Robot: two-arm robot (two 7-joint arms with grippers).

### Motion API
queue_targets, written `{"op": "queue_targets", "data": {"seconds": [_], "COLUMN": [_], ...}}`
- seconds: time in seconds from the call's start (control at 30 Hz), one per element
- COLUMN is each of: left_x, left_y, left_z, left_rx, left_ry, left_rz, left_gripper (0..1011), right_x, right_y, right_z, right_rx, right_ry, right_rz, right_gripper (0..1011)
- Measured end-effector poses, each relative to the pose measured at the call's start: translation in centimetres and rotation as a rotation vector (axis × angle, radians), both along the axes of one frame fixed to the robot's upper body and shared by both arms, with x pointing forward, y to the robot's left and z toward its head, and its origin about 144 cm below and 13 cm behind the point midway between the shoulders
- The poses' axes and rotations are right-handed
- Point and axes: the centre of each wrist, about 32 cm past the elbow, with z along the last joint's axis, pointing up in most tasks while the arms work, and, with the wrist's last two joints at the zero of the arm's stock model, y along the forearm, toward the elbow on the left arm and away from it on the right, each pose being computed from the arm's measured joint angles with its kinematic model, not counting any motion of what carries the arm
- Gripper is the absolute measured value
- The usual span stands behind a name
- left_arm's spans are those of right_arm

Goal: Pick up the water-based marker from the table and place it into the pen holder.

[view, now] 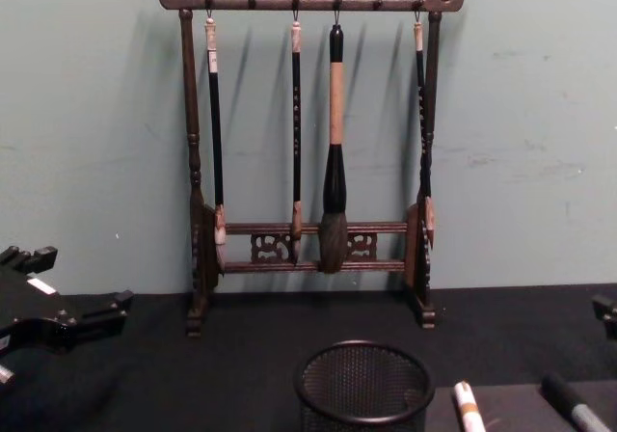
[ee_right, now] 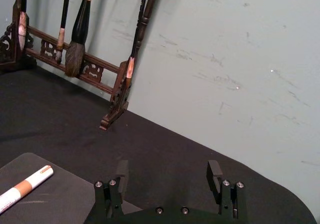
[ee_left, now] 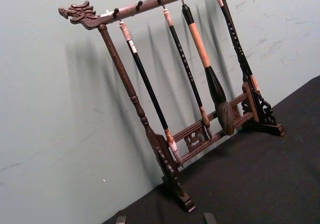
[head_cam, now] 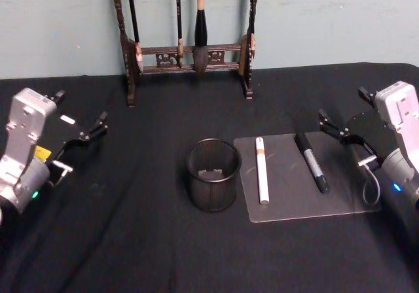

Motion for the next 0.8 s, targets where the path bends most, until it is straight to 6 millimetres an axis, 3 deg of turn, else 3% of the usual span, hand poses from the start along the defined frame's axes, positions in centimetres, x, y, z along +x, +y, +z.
{"op": "queue_targets", "data": {"seconds": [0.47,0.8], "left_x": [0.0,0.0], "left_y": [0.0,0.0], "left_z": [0.0,0.0], "left_rx": [0.000,0.000], "left_ry": [0.000,0.000], "left_rz": [0.000,0.000], "left_gripper": [1001,1001], "right_x": [1.0,1.6], "right_y": [0.4,2.9], "right_z": [2.6,5.4], "right_rx": [0.051,0.049], "right_ry": [0.151,0.305], "right_rz": [0.061,0.124], "right_gripper": [1002,1002]}}
